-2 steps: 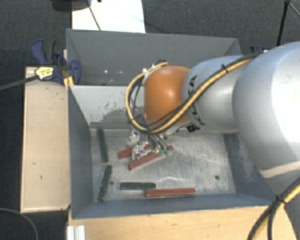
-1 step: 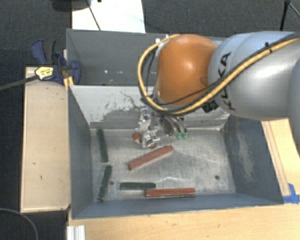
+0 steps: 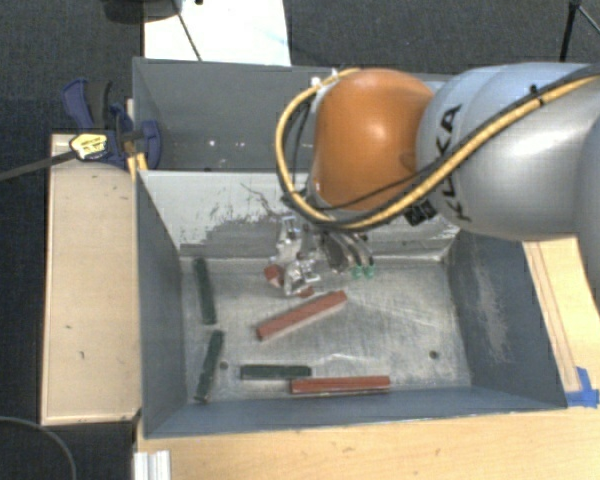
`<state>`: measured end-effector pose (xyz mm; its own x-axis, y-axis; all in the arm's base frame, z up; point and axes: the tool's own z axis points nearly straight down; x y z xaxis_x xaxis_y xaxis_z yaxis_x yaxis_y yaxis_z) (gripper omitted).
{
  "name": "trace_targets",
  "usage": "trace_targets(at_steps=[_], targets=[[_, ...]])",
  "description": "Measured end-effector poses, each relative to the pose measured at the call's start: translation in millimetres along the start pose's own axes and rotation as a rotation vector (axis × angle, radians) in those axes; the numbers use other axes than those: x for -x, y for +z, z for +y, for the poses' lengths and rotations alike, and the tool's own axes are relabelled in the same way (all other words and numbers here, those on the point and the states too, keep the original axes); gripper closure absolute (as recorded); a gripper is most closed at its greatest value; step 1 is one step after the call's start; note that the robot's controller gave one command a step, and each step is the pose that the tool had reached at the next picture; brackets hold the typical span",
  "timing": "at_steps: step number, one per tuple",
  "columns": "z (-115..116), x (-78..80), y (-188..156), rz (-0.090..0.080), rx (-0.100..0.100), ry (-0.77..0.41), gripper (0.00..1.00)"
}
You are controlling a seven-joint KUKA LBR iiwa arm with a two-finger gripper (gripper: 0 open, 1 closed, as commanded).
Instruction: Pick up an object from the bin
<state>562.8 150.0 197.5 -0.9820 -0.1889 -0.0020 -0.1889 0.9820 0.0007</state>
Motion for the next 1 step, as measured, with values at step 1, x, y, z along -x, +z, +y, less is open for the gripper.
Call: trace_targets(at_steps=[1], targets=[[-5.7, 0.6, -33.9, 0.005, 0.000, -0.072, 1.00]])
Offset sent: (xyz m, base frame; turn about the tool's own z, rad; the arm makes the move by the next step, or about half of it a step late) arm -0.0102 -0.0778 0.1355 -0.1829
